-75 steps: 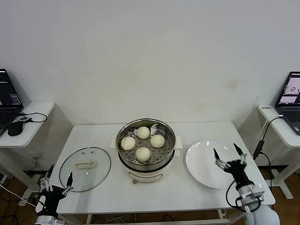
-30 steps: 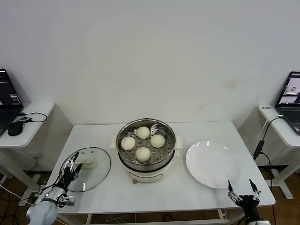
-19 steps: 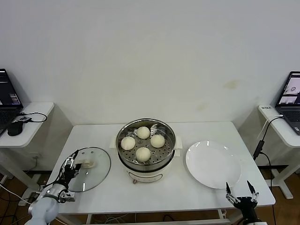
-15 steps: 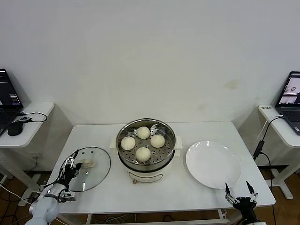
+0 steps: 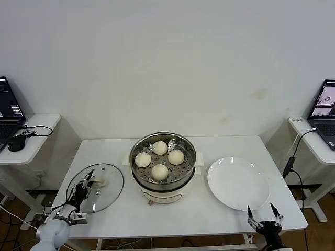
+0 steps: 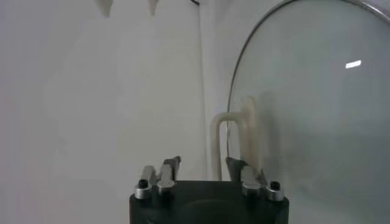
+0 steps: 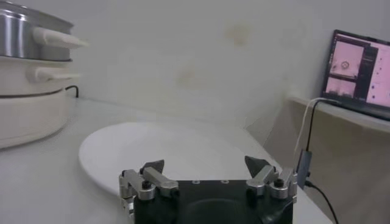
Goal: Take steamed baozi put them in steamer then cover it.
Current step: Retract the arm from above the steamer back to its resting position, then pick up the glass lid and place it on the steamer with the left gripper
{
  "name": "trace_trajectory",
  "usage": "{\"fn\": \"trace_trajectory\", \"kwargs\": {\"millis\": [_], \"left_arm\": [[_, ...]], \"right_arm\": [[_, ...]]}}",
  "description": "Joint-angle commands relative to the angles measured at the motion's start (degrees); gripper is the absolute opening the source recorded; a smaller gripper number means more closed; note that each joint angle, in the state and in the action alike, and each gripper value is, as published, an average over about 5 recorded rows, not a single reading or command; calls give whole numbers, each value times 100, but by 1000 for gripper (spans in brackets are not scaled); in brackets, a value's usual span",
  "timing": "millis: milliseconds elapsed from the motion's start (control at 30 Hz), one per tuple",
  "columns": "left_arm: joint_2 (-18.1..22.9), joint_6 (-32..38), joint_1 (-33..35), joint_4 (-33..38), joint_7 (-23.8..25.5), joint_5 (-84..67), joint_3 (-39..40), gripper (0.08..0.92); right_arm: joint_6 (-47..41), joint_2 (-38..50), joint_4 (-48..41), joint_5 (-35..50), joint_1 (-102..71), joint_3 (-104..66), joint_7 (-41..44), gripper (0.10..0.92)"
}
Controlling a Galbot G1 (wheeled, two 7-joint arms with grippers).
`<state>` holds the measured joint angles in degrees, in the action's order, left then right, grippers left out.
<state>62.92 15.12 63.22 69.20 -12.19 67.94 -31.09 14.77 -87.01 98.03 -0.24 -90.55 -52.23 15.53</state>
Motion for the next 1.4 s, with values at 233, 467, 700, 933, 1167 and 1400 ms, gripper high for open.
{"fn": "trace_trajectory", "kwargs": {"millis": [233, 467, 700, 933, 1167, 1400], "left_arm": [[43, -77, -38, -150, -391, -271, -1, 182], [27, -288, 346, 595, -695, -440, -265, 137], [-186, -1003, 967, 1959, -407, -654, -650, 137], [-569, -1778, 1632, 3464, 345, -1026, -1068, 137], [-1061, -2419, 1860, 4614, 952, -1610, -644, 137], [-1353, -3094, 1133, 5084, 1152, -1789, 701, 137]], "right_arm": [[28, -5, -57, -87, -5, 51, 5, 823], [46, 1, -47, -144, -33, 156, 4, 823], [76, 67, -1, -189, -118, 267, -1, 823], [116, 70, 74, -251, -177, 425, -46, 823], [154, 78, 66, -327, -198, 563, -86, 823], [185, -19, 101, -505, -165, 692, -146, 823]]}}
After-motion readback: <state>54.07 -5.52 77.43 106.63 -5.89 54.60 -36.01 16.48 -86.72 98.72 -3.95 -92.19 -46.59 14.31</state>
